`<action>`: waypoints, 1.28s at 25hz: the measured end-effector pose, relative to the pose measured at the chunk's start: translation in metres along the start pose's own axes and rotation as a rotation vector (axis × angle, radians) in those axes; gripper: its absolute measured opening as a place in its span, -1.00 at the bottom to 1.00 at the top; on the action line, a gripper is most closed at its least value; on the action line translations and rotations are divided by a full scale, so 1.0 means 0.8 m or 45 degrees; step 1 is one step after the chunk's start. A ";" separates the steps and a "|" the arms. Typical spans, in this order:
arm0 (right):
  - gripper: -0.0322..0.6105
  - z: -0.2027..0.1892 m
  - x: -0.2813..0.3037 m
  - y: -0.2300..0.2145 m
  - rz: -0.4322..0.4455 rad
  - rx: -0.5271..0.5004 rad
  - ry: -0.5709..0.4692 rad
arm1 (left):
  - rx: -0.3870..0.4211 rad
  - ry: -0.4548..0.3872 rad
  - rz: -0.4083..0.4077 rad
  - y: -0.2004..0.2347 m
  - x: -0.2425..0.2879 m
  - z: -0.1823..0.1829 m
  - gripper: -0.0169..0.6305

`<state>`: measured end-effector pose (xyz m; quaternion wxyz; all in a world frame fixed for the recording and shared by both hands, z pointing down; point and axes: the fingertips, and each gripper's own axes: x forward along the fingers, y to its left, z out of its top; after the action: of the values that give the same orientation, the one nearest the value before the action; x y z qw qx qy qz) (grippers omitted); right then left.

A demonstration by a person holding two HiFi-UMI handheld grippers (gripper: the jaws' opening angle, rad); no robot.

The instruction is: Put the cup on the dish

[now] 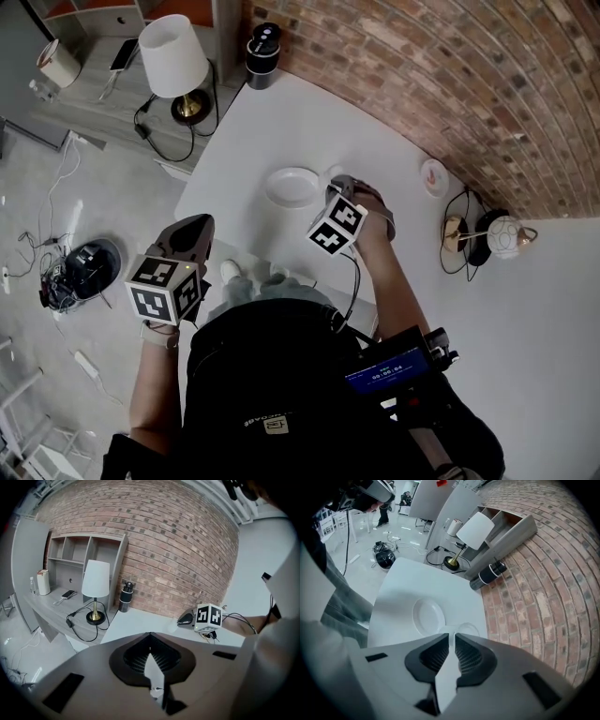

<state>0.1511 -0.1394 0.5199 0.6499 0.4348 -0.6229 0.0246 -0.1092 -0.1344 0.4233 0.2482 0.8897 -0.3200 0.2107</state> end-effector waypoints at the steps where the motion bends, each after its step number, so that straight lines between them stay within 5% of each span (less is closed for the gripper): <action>1: -0.76 0.003 0.003 -0.001 0.003 -0.015 -0.004 | -0.011 -0.003 0.011 0.001 -0.001 -0.001 -0.93; 16: -0.76 0.027 0.059 0.032 0.123 -0.140 -0.021 | -0.131 -0.050 0.202 0.044 -0.029 -0.015 -0.93; 32: -0.76 0.038 0.098 0.068 0.213 -0.230 -0.028 | -0.187 -0.016 0.289 0.047 -0.039 -0.037 -0.93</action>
<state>0.1134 -0.1635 0.6096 0.6753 0.3214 -0.6637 0.0178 -0.1630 -0.1278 0.4413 0.2851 0.8285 -0.4347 0.2080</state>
